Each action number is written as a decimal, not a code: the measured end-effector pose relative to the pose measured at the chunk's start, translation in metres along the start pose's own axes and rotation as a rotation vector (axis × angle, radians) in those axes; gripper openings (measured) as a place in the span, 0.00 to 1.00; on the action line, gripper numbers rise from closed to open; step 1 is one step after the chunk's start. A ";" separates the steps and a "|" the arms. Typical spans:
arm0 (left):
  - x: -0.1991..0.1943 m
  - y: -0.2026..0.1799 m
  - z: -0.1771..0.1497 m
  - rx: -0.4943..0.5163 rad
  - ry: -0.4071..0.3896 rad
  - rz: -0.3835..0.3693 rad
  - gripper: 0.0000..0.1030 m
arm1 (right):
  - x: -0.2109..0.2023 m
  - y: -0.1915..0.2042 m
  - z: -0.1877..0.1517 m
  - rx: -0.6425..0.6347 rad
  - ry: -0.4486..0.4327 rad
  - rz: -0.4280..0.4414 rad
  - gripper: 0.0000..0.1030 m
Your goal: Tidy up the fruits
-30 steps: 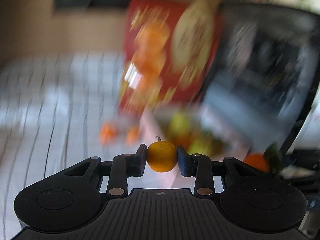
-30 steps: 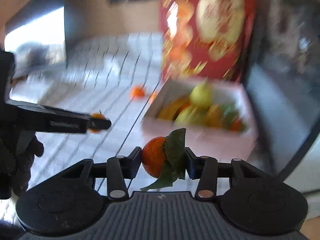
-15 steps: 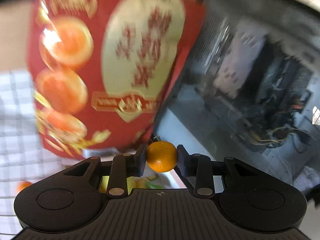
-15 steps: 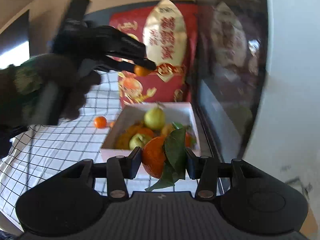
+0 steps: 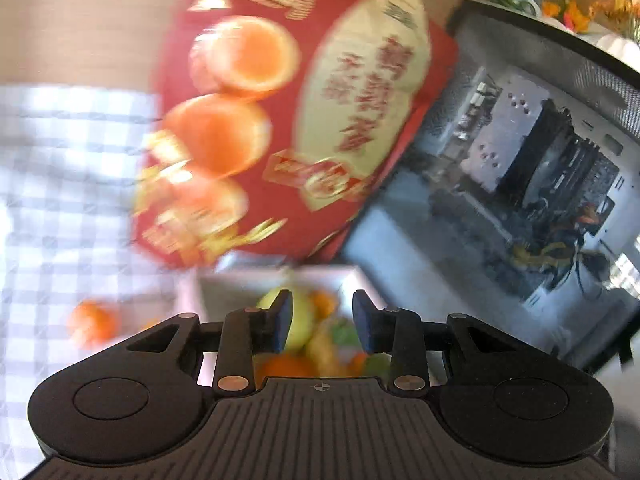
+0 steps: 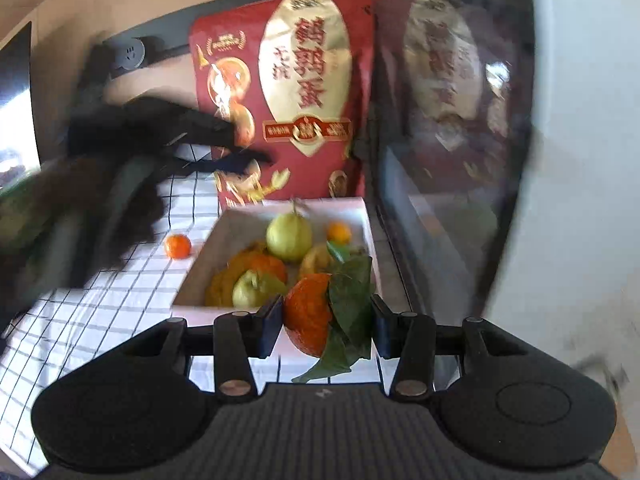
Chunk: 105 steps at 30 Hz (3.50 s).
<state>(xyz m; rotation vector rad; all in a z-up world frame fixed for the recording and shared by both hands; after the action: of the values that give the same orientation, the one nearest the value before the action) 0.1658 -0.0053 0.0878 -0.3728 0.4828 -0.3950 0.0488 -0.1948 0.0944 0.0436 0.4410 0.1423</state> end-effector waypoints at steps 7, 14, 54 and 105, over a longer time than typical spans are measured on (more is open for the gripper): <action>-0.080 0.055 -0.050 -0.070 0.047 0.195 0.36 | 0.100 -0.008 0.028 0.017 0.042 -0.019 0.44; -0.121 0.105 -0.064 -0.145 0.061 0.343 0.35 | 0.166 0.001 0.023 -0.022 0.044 -0.067 0.52; -0.171 0.212 -0.073 -0.188 0.054 0.448 0.35 | 0.252 0.209 -0.025 -0.786 0.497 0.263 0.38; -0.020 0.106 -0.016 0.336 0.098 0.377 0.36 | 0.052 0.173 -0.097 -0.127 0.266 0.446 0.26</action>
<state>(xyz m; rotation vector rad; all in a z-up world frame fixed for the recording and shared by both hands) 0.1703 0.0907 0.0364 0.0660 0.5585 -0.1231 0.0321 -0.0153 -0.0029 -0.0030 0.6826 0.6197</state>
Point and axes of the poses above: each gripper's, at about its wrist camera, not at the fingertips, and x roughly the way its jaws point, y to its left, z to its top, the point moved 6 cm from there along x, roughly the way its jaws point, and after that the axes turned 11 degrees about -y, right-handed, at the moved point
